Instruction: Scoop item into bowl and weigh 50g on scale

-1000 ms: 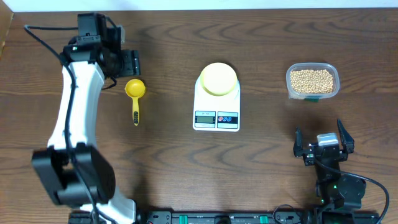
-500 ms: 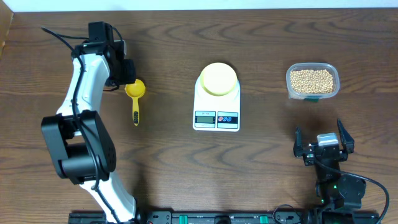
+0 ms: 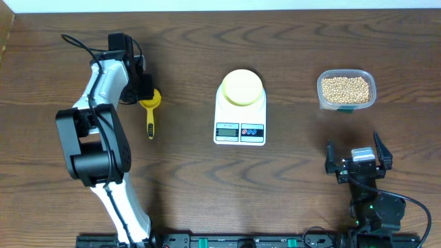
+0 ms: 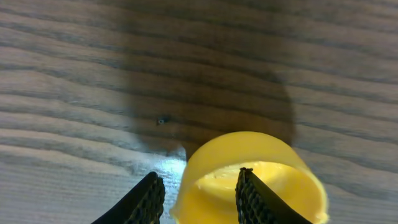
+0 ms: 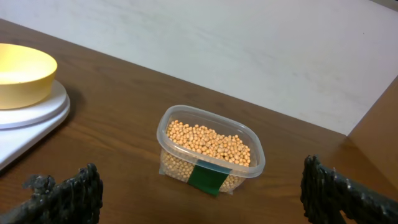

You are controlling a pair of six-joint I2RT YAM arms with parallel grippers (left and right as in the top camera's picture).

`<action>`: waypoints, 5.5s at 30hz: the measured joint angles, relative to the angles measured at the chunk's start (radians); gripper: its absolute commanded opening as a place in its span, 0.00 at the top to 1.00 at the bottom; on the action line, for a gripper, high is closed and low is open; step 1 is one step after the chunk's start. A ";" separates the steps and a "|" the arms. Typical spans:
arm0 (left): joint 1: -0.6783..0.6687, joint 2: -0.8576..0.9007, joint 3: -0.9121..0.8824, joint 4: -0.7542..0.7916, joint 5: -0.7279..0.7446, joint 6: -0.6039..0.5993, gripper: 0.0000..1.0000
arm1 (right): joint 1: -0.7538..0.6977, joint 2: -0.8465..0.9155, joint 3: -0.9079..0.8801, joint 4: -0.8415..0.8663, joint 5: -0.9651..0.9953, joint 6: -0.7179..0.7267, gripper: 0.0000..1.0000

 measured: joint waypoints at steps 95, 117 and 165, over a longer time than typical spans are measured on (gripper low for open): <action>-0.322 -0.540 -0.024 0.007 0.080 -0.879 0.92 | 0.000 0.000 0.000 0.000 0.000 0.000 0.01; -0.518 -0.540 -0.024 -0.009 0.080 -1.270 0.92 | 0.000 0.000 0.000 0.000 0.000 0.000 0.01; -0.520 -0.540 -0.024 0.146 -0.049 -1.177 0.92 | 0.000 1.189 0.924 0.196 -1.175 0.659 0.01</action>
